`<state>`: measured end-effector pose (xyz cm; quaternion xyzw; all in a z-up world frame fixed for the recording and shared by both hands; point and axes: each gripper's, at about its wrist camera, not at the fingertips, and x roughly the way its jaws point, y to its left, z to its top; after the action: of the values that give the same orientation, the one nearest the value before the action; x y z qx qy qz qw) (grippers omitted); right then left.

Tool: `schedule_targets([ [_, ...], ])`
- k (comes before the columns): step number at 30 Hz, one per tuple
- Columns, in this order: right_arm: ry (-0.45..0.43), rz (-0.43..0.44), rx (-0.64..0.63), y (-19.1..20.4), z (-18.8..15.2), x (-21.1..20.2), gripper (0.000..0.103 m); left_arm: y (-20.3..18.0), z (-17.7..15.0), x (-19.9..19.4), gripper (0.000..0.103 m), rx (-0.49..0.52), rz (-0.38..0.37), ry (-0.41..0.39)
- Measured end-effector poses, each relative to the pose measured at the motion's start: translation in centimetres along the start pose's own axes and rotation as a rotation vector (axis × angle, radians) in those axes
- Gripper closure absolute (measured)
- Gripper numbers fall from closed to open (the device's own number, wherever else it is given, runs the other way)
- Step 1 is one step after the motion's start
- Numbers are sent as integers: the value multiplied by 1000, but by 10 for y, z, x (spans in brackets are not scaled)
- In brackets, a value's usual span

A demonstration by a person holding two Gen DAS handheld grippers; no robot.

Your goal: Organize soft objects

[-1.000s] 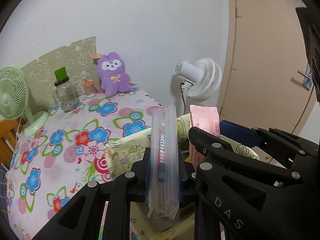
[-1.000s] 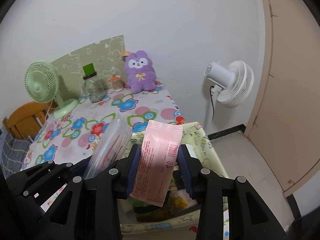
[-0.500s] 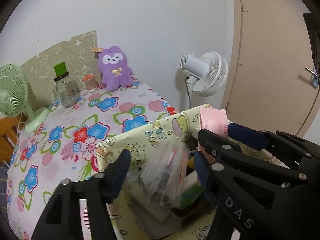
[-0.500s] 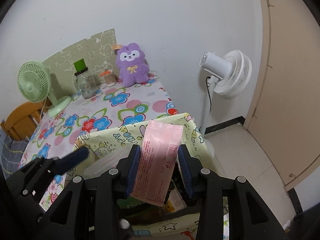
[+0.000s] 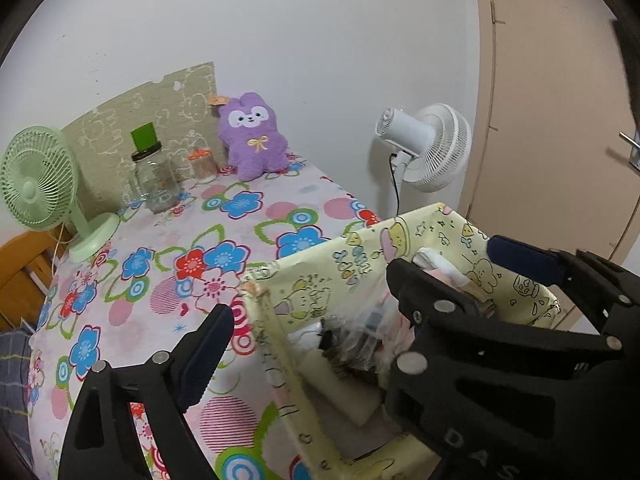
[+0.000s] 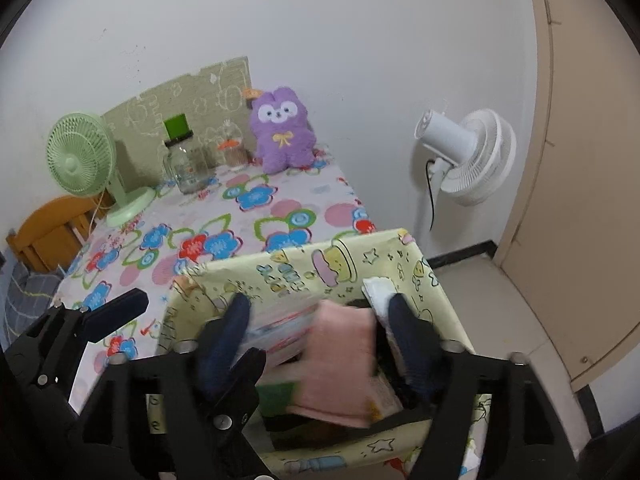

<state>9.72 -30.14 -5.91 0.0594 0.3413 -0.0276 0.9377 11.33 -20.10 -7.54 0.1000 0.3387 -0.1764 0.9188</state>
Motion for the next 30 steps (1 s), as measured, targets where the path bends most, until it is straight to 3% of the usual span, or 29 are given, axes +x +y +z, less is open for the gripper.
schedule_targets([
  [10,-50,23,-24,26,-1,-18,9,29,-8,-26,4,-44,43,-36],
  [30,-144,52,-91,88,-9,-75,5,93,-39,-107,0,-146,169,-152],
])
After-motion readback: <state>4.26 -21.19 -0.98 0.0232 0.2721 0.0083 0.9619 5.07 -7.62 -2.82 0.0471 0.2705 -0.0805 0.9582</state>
